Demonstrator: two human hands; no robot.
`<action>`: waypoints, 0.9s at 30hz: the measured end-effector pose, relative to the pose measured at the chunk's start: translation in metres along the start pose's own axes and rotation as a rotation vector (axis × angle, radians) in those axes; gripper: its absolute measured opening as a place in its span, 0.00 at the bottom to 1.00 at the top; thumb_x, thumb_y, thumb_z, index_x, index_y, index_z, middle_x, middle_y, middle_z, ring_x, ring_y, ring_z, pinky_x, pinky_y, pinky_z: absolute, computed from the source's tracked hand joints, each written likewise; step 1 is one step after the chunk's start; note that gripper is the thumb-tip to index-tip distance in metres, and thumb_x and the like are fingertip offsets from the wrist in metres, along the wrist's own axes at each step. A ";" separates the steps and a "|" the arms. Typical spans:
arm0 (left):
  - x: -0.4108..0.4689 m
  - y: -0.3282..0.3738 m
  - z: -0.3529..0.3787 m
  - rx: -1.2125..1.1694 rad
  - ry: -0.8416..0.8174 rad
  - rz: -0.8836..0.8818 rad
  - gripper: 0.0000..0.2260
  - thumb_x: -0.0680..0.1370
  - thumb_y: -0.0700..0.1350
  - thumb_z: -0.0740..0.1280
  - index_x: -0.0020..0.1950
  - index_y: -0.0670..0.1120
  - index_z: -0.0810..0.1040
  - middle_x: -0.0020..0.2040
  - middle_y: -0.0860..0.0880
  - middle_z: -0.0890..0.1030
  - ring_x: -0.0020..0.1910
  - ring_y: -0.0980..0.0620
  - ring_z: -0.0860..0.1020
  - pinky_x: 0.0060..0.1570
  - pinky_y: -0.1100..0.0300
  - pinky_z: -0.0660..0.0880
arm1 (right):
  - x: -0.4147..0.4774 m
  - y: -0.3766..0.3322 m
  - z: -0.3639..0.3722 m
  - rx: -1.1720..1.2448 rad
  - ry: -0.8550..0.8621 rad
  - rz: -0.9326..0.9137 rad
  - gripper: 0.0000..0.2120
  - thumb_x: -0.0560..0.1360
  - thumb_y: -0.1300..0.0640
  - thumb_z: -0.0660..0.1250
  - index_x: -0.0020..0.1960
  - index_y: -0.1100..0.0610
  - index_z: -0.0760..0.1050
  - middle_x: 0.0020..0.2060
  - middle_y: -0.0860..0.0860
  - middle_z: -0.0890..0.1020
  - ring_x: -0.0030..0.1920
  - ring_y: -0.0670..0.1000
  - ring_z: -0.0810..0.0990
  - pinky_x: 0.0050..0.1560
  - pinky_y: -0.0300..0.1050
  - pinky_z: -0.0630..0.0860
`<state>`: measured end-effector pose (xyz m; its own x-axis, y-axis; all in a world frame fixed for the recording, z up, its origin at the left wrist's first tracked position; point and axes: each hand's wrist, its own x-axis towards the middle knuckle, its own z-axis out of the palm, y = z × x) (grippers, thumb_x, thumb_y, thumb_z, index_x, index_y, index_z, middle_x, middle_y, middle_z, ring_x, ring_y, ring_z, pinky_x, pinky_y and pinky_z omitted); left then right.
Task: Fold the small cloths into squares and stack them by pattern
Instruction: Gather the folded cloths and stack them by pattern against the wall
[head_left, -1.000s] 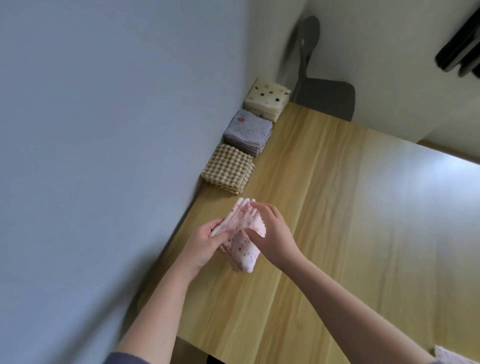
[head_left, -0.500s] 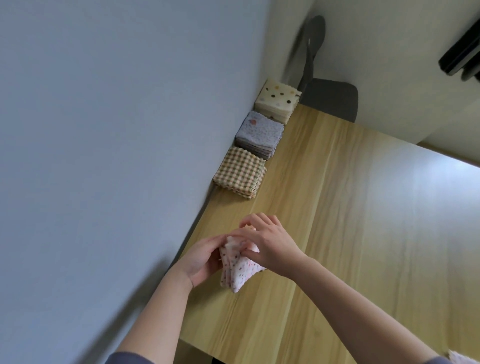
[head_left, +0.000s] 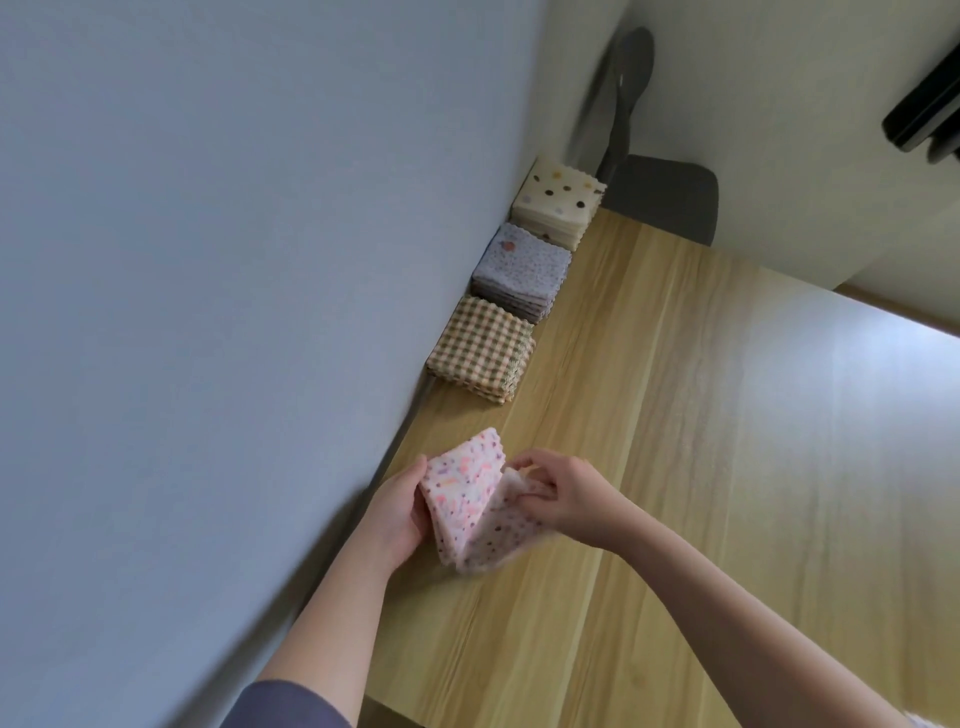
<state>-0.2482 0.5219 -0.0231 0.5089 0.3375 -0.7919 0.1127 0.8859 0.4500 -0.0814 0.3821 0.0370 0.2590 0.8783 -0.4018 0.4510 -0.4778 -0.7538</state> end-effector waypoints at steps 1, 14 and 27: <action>0.002 -0.001 -0.002 -0.051 0.000 -0.022 0.19 0.83 0.50 0.55 0.63 0.38 0.76 0.59 0.40 0.81 0.61 0.44 0.77 0.65 0.47 0.69 | 0.002 0.001 -0.003 0.069 -0.030 0.059 0.09 0.72 0.55 0.65 0.48 0.61 0.75 0.33 0.57 0.75 0.34 0.52 0.74 0.38 0.43 0.71; -0.002 -0.015 -0.015 -0.210 -0.006 -0.038 0.17 0.83 0.44 0.53 0.65 0.38 0.74 0.60 0.39 0.80 0.63 0.42 0.76 0.66 0.45 0.68 | 0.063 0.014 0.031 0.735 -0.060 0.555 0.15 0.77 0.59 0.67 0.62 0.59 0.75 0.52 0.55 0.83 0.52 0.54 0.82 0.56 0.53 0.79; 0.003 -0.013 -0.035 -0.143 0.095 -0.001 0.15 0.83 0.44 0.57 0.61 0.37 0.76 0.58 0.39 0.81 0.59 0.43 0.78 0.59 0.49 0.73 | 0.066 -0.005 0.010 0.262 -0.281 0.280 0.08 0.77 0.53 0.67 0.55 0.50 0.80 0.49 0.48 0.84 0.51 0.48 0.83 0.57 0.50 0.79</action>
<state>-0.2782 0.5224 -0.0459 0.4250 0.3595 -0.8308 -0.0131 0.9201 0.3914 -0.0752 0.4426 0.0091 0.0824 0.7030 -0.7064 0.1567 -0.7092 -0.6874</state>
